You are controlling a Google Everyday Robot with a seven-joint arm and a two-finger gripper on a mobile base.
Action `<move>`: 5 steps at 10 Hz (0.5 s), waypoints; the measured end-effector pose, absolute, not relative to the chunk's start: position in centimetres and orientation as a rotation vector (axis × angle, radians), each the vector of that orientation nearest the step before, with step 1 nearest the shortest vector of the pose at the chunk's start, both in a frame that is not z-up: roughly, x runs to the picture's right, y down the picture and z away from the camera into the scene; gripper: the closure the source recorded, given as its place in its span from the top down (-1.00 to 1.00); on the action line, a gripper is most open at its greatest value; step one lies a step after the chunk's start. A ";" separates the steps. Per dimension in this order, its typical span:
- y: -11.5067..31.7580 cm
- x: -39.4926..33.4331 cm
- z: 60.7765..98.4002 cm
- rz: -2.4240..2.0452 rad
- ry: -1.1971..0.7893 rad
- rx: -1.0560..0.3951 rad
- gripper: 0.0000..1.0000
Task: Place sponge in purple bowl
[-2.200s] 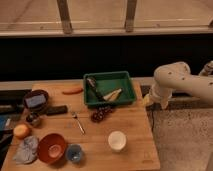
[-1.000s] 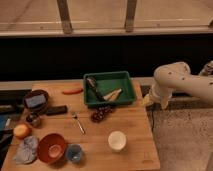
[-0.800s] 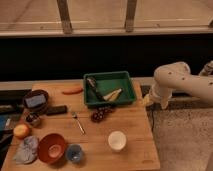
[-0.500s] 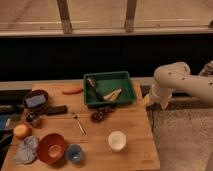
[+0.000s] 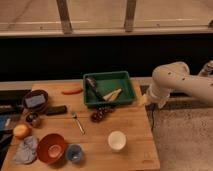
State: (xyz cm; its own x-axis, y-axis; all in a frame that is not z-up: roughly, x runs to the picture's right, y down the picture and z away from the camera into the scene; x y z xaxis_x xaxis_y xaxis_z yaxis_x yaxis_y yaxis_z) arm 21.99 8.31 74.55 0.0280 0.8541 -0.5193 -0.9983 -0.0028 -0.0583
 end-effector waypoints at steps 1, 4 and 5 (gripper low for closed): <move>7.7 20.0 74.5 1.476 0.355 -0.475 0.25; 6.0 13.2 74.6 1.343 0.281 -0.485 0.25; 5.6 10.5 74.7 1.296 0.257 -0.487 0.25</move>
